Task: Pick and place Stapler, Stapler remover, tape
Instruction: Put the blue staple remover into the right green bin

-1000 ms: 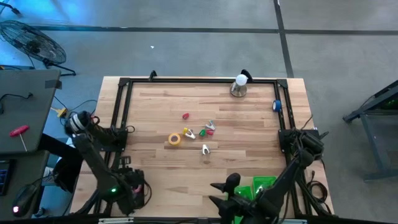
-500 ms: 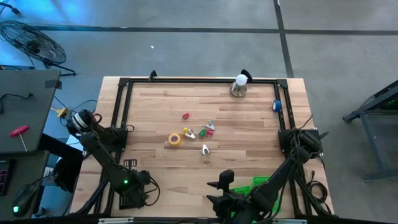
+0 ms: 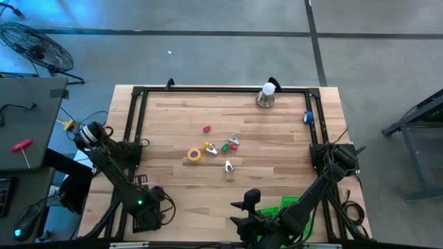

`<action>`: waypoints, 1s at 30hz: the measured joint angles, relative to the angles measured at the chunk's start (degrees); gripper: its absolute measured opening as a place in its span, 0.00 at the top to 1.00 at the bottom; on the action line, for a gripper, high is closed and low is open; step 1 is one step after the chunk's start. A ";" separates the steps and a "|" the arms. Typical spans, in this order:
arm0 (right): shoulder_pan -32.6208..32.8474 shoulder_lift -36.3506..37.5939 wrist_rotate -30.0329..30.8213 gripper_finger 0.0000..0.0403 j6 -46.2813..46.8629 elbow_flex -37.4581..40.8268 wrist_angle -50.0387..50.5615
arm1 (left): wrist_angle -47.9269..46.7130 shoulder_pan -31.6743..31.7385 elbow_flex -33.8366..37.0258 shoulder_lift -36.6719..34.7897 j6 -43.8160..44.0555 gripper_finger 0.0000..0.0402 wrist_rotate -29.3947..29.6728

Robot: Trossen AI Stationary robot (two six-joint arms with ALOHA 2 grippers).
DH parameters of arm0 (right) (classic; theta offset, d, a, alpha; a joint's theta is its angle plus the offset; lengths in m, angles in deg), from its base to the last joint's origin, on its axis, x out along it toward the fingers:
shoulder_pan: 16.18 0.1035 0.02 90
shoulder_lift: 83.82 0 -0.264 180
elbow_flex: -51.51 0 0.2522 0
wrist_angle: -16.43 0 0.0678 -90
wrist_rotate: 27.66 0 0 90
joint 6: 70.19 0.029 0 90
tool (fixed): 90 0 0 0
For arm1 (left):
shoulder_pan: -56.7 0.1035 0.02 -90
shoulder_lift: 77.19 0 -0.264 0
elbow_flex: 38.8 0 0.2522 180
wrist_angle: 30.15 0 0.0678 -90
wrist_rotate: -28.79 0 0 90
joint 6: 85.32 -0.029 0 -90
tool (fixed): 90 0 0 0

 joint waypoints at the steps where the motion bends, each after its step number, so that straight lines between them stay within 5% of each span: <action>1: 0.00 0.00 0.00 0.41 -0.04 0.02 0.00 | -1.07 0.00 -0.66 0.00 0.55 0.62 -0.53; 15: -0.13 0.00 2.60 0.41 6.08 0.04 8.16 | -6.40 0.68 -11.74 0.02 0.86 0.62 5.00; 30: -1.49 0.00 3.79 0.41 24.60 0.04 25.20 | -9.47 0.68 -15.72 0.00 -15.37 0.62 39.24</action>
